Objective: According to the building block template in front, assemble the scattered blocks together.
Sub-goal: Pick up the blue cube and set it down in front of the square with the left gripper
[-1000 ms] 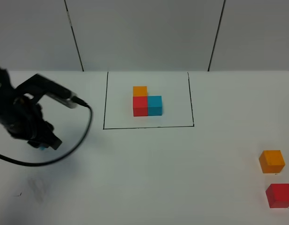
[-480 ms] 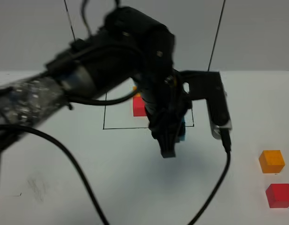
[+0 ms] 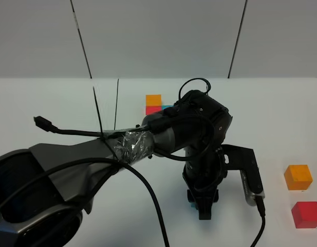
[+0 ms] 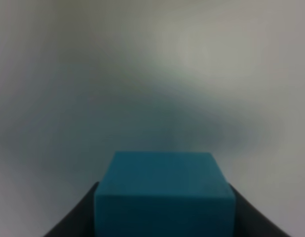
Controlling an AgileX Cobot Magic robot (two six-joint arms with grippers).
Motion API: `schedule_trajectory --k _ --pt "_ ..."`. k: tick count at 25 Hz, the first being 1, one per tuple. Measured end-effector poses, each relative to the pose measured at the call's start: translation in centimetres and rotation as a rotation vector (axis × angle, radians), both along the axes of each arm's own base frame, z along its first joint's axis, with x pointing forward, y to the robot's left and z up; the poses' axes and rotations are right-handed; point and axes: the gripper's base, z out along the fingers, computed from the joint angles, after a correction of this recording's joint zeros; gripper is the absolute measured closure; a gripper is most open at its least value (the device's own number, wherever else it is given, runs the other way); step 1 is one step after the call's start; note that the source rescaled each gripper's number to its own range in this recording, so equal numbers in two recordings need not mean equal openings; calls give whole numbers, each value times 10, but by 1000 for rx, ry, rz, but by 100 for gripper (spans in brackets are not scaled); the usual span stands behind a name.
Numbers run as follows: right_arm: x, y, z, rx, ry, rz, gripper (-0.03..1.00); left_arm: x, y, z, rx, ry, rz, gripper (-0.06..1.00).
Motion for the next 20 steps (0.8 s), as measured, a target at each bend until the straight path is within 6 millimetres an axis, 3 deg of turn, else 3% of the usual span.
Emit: schedule_trajectory --k 4,20 --pt "0 0 0 0 0 0 20 1 -4 -12 -16 2 -5 94" --pt "0 0 0 0 0 0 20 4 -5 -15 -21 -30 28 94"
